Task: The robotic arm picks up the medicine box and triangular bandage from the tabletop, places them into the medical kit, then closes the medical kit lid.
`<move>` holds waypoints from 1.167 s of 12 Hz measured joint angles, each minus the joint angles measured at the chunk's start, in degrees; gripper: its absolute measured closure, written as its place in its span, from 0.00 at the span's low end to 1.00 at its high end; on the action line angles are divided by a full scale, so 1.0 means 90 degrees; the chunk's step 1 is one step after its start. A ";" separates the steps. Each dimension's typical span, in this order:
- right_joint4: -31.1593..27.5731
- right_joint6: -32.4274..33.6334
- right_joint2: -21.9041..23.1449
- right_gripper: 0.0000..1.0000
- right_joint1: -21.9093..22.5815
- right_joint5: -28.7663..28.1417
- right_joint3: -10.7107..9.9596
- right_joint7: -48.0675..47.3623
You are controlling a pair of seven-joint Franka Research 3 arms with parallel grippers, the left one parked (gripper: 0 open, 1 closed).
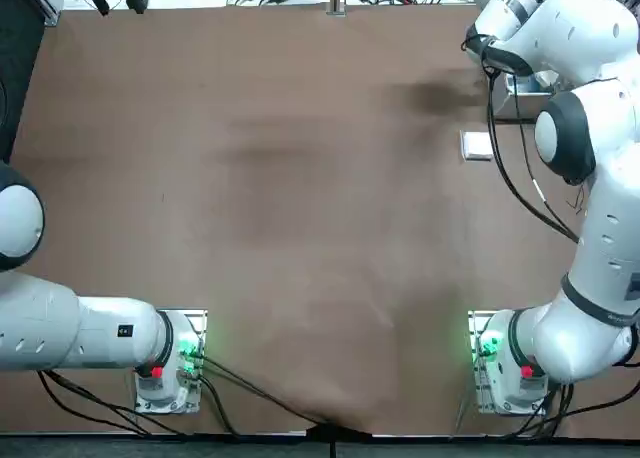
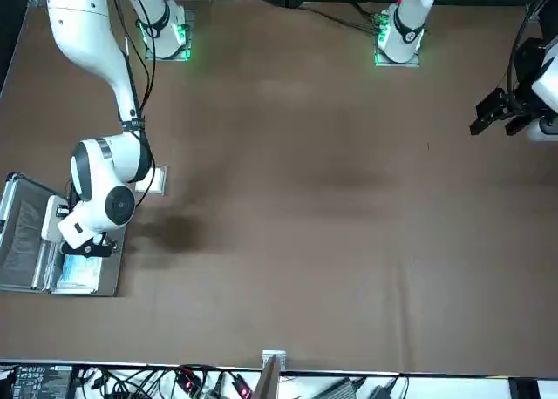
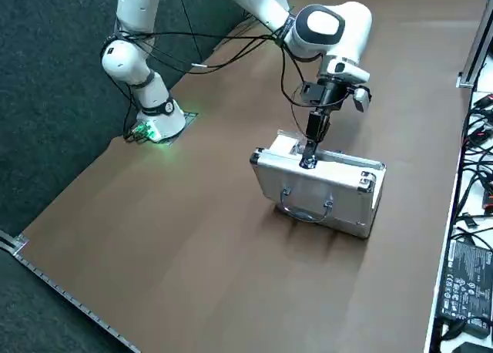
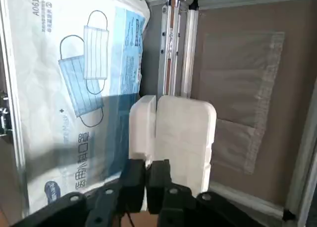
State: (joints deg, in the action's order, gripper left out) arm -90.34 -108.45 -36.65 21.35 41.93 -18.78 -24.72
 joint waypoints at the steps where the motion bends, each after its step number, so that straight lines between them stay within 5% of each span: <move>1: 0.0000 -0.0003 -0.0005 0.83 -0.0004 -0.0009 0.0000 0.0000; 2: 0.0000 -0.0003 -0.0009 0.74 -0.0007 -0.0026 0.0000 0.0000; 6: 0.0000 -0.0007 -0.0032 0.66 -0.0032 -0.0058 0.0000 0.0008; 8: 0.0000 -0.0010 -0.0039 0.49 -0.0041 -0.0059 0.0000 0.0054; 14: 0.0001 -0.0263 -0.0041 0.48 -0.0131 -0.0420 0.0000 0.0086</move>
State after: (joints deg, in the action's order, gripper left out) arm -90.33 -110.81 -37.02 20.17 38.15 -18.78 -23.95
